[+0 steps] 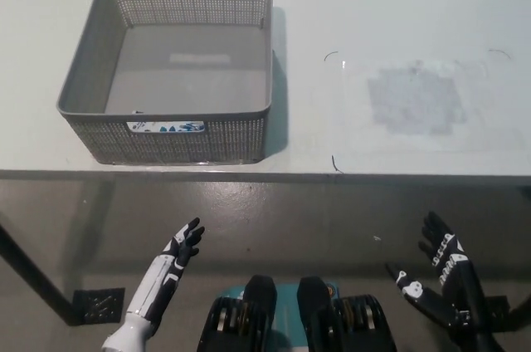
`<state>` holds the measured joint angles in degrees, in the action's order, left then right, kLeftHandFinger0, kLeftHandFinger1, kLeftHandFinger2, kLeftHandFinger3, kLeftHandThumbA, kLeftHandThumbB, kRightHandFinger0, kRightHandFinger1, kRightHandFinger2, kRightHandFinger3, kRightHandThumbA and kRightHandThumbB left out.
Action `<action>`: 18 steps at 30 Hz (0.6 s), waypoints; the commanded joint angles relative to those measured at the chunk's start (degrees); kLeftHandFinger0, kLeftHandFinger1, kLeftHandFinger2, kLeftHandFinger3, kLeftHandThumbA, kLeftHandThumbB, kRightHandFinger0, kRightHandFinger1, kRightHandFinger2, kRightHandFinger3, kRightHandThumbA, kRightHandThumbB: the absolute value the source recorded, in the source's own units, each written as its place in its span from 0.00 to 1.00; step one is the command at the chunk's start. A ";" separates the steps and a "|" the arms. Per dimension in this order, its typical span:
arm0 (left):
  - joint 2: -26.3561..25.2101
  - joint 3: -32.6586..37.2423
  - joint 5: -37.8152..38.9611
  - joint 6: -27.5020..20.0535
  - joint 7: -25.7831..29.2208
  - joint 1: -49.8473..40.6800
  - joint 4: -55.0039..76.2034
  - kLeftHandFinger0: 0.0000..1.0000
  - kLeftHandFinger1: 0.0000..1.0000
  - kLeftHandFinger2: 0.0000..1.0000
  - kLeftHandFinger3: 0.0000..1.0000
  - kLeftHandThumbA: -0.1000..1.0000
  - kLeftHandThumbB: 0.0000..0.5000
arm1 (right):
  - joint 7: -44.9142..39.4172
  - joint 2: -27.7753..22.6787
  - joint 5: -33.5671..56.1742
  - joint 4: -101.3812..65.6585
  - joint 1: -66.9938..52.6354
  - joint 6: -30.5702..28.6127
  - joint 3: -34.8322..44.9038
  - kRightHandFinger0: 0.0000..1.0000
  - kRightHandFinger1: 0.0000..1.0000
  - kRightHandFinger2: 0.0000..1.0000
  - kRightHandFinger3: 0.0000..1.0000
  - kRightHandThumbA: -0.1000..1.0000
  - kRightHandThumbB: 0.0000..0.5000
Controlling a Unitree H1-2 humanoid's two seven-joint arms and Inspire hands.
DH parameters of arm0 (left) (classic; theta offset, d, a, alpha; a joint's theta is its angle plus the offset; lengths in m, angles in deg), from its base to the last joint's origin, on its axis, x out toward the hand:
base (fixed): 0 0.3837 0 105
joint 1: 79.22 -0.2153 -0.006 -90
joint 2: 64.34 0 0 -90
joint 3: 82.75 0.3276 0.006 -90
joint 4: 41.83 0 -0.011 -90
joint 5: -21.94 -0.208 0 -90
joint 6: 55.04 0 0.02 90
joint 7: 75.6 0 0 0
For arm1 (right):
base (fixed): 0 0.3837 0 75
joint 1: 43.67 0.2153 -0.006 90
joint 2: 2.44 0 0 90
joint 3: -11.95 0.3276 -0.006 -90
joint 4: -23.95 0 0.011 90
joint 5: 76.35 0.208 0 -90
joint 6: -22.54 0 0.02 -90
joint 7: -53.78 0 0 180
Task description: Use the right hand to pick up a shampoo and place it into a container on the left side
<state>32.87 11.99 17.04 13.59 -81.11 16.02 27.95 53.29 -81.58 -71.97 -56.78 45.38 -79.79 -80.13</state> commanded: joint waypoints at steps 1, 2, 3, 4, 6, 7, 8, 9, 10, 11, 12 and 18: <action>-0.08 -0.80 -0.11 -2.17 1.09 1.05 -0.09 1.00 1.00 1.00 1.00 1.00 0.53 | -2.47 0.02 1.88 0.10 1.27 -3.12 0.36 0.95 1.00 1.00 1.00 0.80 0.37; -0.06 -0.85 -0.06 -2.17 1.10 1.06 -0.12 1.00 1.00 1.00 1.00 1.00 0.53 | -2.53 0.03 1.86 0.16 1.37 -3.07 0.35 0.95 1.00 1.00 1.00 0.80 0.37; -0.06 -0.91 -0.15 -2.18 1.18 1.13 -0.20 1.00 1.00 1.00 1.00 1.00 0.52 | -2.53 0.02 1.63 0.17 1.48 -2.75 0.24 0.95 1.00 1.00 1.00 0.80 0.37; -0.21 -1.11 -0.12 -2.02 1.20 1.37 -0.19 1.00 1.00 1.00 1.00 1.00 0.52 | -2.49 0.14 1.43 0.54 2.06 -2.50 0.19 0.96 1.00 1.00 1.00 0.80 0.39; -0.18 -1.23 0.05 -1.94 1.06 1.29 0.18 1.00 1.00 1.00 1.00 1.00 0.54 | -2.68 0.17 1.62 0.61 2.30 -2.23 0.27 0.96 1.00 1.00 1.00 0.80 0.39; -0.13 -1.31 0.39 -1.70 0.82 1.16 0.55 1.00 1.00 1.00 1.00 1.00 0.54 | -2.59 0.22 1.58 0.51 2.38 -1.86 0.34 0.96 1.00 1.00 1.00 0.81 0.39; -0.06 -1.32 0.30 -1.66 0.80 1.01 0.56 1.00 1.00 1.00 1.00 1.00 0.54 | -2.50 0.28 1.56 0.27 2.18 -1.41 0.42 0.96 1.00 1.00 1.00 0.81 0.39; 0.01 -1.40 0.25 -1.57 0.91 0.99 0.59 1.00 1.00 1.00 1.00 1.00 0.53 | -2.42 0.28 1.40 0.24 2.21 -1.50 0.42 0.96 1.00 1.00 1.00 0.81 0.39; 0.04 -1.49 0.47 -1.15 0.71 1.00 0.64 1.00 1.00 1.00 1.00 0.99 0.52 | -2.44 0.26 1.36 0.40 2.33 -1.75 0.45 0.95 1.00 1.00 1.00 0.81 0.38; 0.22 -1.49 0.59 -1.15 0.63 0.44 0.73 1.00 1.00 1.00 1.00 0.99 0.53 | -2.68 0.13 1.37 0.33 1.91 -1.93 0.33 0.95 1.00 1.00 1.00 0.79 0.36; 0.22 -1.51 0.54 -1.27 0.63 0.37 0.68 1.00 1.00 1.00 1.00 0.99 0.53 | -2.68 0.12 1.27 0.34 1.91 -1.91 0.30 0.94 1.00 1.00 1.00 0.78 0.36; 0.28 -1.50 -0.12 -1.19 0.86 -0.16 0.99 1.00 1.00 1.00 1.00 1.00 0.55 | -2.40 0.00 0.53 0.33 1.91 -1.63 0.17 0.93 1.00 1.00 1.00 0.75 0.33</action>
<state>33.03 10.79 17.09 13.48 -81.11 15.86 27.32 51.97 -81.53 -71.09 -55.57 46.10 -79.90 -80.12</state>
